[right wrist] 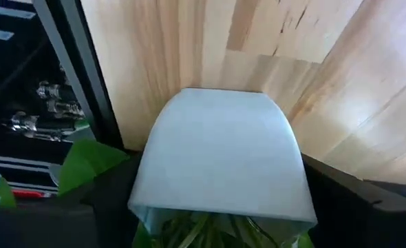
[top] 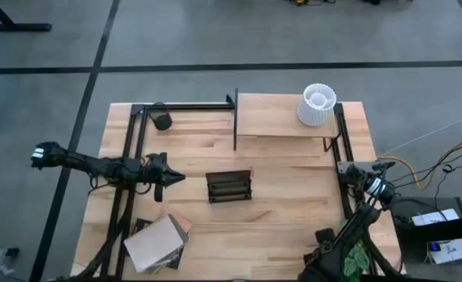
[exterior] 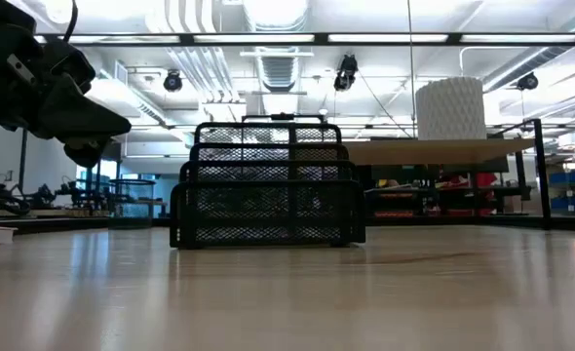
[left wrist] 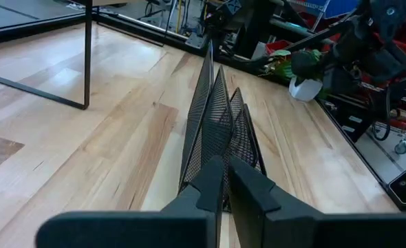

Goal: Stock shelves
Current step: Put the white potted plant on the shelf

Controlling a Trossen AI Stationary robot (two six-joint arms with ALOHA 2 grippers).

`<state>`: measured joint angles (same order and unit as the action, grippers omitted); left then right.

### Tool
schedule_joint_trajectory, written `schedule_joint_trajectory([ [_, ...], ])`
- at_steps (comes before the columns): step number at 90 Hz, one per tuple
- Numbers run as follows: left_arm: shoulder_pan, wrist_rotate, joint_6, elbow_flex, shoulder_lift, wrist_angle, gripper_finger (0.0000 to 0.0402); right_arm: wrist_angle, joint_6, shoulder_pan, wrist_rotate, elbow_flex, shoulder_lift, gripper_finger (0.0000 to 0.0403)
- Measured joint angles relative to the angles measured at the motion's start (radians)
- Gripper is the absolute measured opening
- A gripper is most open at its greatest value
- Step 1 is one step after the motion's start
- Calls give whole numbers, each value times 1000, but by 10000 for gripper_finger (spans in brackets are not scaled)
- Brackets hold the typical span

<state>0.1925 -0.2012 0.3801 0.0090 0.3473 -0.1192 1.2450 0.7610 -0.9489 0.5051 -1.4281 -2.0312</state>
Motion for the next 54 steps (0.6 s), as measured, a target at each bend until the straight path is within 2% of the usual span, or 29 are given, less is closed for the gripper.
schedule_joint_trajectory([
  [54,0,0,0,0,0,0,7,3,7,87,-5,-3,0,293],
])
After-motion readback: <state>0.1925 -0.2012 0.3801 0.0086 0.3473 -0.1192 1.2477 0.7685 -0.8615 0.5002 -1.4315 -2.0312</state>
